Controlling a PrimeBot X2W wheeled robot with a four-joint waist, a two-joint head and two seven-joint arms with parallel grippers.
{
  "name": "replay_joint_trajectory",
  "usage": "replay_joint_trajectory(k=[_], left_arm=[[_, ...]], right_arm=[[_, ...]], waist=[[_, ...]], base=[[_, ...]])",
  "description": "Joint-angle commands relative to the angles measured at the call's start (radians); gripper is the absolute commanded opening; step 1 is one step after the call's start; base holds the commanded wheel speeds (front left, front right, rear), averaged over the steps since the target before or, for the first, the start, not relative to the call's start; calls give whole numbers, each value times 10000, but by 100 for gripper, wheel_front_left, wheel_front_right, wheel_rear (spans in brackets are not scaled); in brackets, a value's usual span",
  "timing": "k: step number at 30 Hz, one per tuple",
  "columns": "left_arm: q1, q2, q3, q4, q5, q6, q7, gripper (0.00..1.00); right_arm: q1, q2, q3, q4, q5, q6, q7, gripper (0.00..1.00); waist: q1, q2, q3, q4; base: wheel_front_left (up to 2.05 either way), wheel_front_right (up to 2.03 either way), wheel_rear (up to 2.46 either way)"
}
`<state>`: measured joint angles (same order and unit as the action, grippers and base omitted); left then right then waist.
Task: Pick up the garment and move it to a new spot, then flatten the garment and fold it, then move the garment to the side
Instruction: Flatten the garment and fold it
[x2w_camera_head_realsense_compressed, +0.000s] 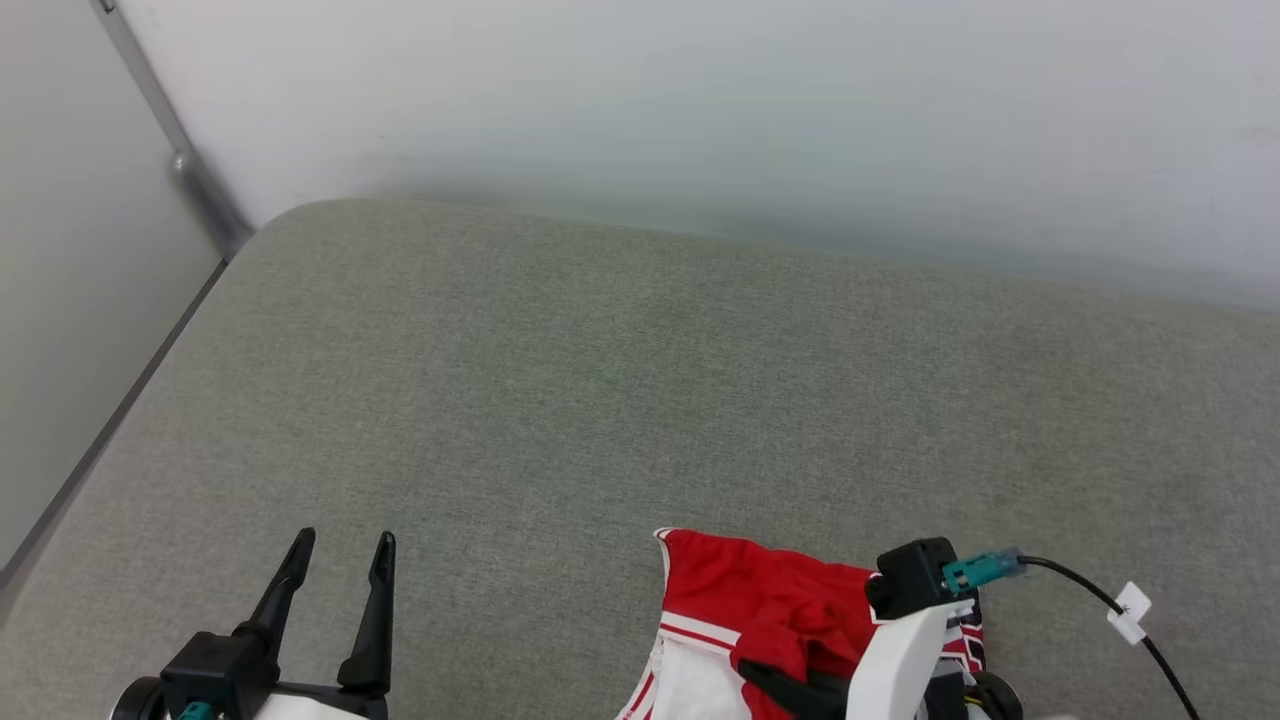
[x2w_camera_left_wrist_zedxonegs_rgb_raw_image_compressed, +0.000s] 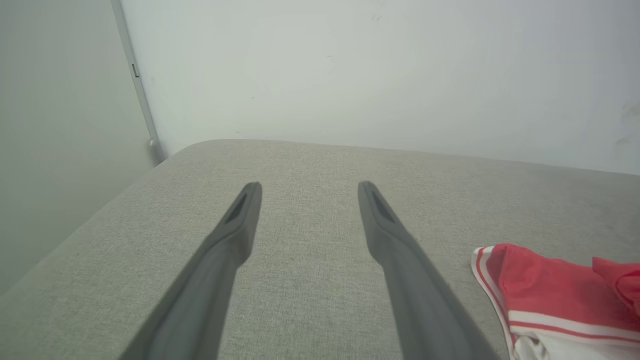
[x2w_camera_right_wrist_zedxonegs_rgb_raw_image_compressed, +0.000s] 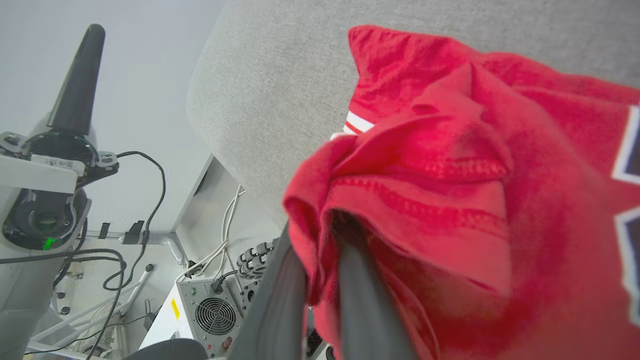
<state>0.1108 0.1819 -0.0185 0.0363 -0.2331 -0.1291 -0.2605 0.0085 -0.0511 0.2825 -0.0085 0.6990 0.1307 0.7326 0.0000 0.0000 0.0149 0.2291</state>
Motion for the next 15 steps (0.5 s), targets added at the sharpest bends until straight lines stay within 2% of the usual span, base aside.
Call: replay_joint_trajectory(k=[1,5,6,7,15], left_arm=[[-130,5,-7,33,-17,-9,-66,100],[-133,27,-87,114,-68,-13,-60,100],[-145,31,-98,122,-78,-14,-58,100],[-153,33,-111,128,-79,-14,-58,100],[-34,102,-100,184,-91,-15,-57,100]], right_arm=[[-316,17,86,306,202,0,-242,0],[-828,20,385,1249,387,0,-857,0],[-976,18,473,1458,269,0,-1013,53],[-1093,22,627,1631,234,0,-1145,100],[-1485,21,1764,1894,1376,0,-1839,100]], waist=[[0,0,11,84],[0,0,25,230],[0,0,30,257],[0,0,32,287],[0,0,-35,278]], base=[[0,0,0],[0,0,0],[0,0,0],[0,0,0],[0,0,0]])
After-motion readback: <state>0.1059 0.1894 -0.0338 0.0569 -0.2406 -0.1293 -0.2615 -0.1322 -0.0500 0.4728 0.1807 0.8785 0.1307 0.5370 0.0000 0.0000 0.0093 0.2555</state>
